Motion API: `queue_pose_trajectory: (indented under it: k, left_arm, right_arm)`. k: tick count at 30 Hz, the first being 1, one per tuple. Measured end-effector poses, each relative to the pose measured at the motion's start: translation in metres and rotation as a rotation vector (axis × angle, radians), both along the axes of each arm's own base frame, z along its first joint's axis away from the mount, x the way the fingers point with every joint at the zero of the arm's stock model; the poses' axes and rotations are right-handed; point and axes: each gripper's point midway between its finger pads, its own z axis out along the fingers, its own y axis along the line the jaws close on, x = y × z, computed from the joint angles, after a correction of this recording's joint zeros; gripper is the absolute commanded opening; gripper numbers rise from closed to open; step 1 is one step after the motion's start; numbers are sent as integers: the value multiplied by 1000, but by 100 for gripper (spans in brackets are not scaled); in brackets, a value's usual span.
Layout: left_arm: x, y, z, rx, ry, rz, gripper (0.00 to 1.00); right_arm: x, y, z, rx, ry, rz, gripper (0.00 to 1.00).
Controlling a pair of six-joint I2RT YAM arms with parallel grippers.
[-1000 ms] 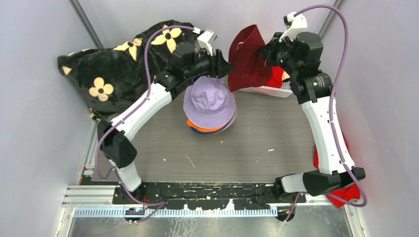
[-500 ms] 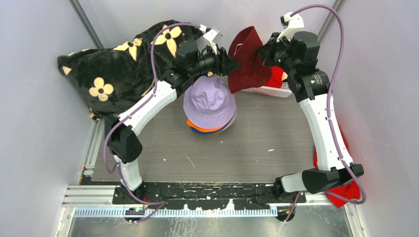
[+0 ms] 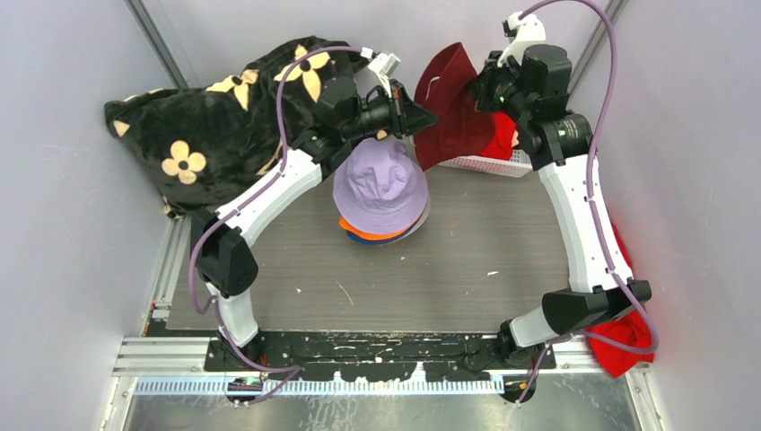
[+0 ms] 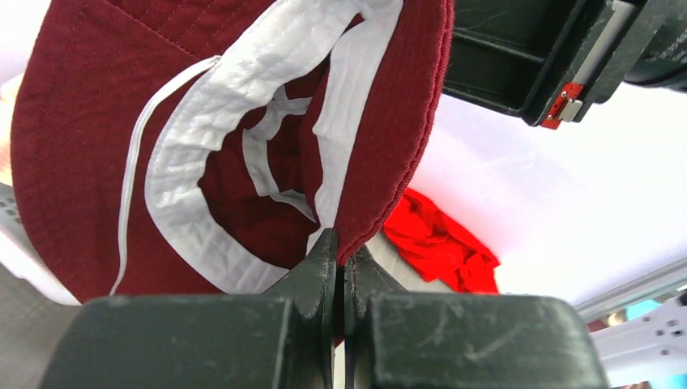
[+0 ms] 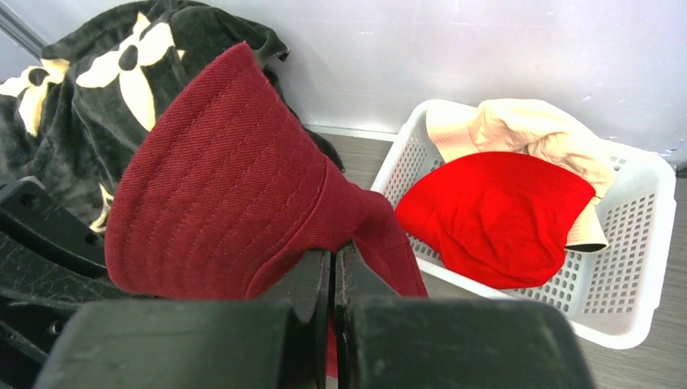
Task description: Stack the hats
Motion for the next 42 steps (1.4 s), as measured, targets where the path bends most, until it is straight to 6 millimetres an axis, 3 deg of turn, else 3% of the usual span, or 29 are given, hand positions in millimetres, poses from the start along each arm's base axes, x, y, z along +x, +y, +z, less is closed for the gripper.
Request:
queue_pose_trajectory:
  k: [8, 12, 17, 25, 35, 42]
  left_arm:
    - [-11, 3, 36, -130, 199, -3, 0]
    - [-21, 5, 47, -175, 308, -9, 0]
    - [-33, 14, 41, -183, 426, 20, 0]
    - [-50, 31, 20, -147, 525, 67, 0]
    - [-52, 21, 23, -179, 562, 0, 0]
    - [-50, 11, 12, -181, 609, -30, 0]
  right_arm:
    - [-12, -1, 40, -16, -54, 9, 1]
    - [-20, 0, 50, -21, -62, 23, 1]
    - [-26, 8, 40, -21, -21, 72, 1]
    - [-37, 21, 6, -21, 69, 148, 1]
    - [-56, 12, 24, -26, 21, 126, 1]
    - [-59, 4, 18, -60, 49, 93, 1]
